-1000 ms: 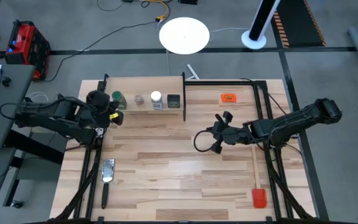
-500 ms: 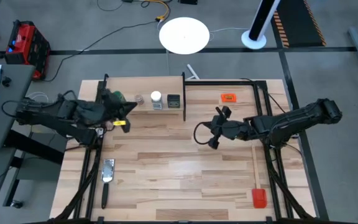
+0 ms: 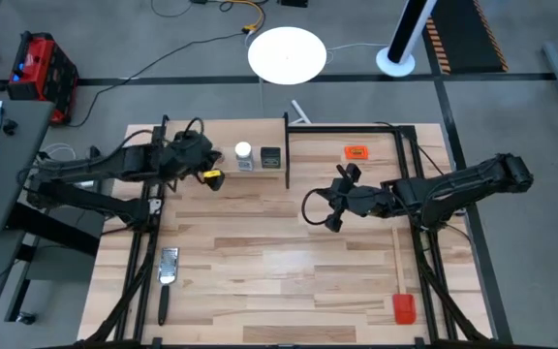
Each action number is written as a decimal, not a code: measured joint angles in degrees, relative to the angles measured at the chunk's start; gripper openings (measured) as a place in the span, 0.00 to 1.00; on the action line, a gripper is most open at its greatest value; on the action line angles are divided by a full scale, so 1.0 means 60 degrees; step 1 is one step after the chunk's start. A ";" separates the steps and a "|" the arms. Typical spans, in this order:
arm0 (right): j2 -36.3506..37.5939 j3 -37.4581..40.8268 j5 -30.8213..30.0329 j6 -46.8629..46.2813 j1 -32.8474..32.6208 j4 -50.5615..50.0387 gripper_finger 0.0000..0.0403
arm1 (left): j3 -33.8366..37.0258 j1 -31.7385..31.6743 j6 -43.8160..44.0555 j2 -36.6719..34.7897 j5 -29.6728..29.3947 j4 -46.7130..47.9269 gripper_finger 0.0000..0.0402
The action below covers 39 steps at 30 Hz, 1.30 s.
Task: Shelf spices
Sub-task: Remove the green seasoning bottle from the shelf
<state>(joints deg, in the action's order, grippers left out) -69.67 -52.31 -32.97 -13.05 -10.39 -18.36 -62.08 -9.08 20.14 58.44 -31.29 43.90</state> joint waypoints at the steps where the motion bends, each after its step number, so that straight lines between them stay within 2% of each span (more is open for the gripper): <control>1: 0.0000 0.0001 0.0000 -0.0001 0.0000 -0.0042 0.04 | 0.0000 -0.0155 0.0000 0.0104 0.0001 0.0057 0.00; 15: 0.0000 0.0003 0.0000 -0.0086 -0.0004 -0.0334 0.04 | 0.0004 -0.1084 0.0007 0.0737 -0.0138 0.0463 0.00; 39: -0.0004 0.0003 0.0018 -0.0096 -0.0018 -0.0414 0.04 | -0.0005 -0.1171 0.0106 0.1263 0.0168 0.0813 0.00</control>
<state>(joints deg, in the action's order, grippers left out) -69.69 -52.29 -32.86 -13.63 -10.50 -20.84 -62.12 -16.11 20.78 66.02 -30.28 48.78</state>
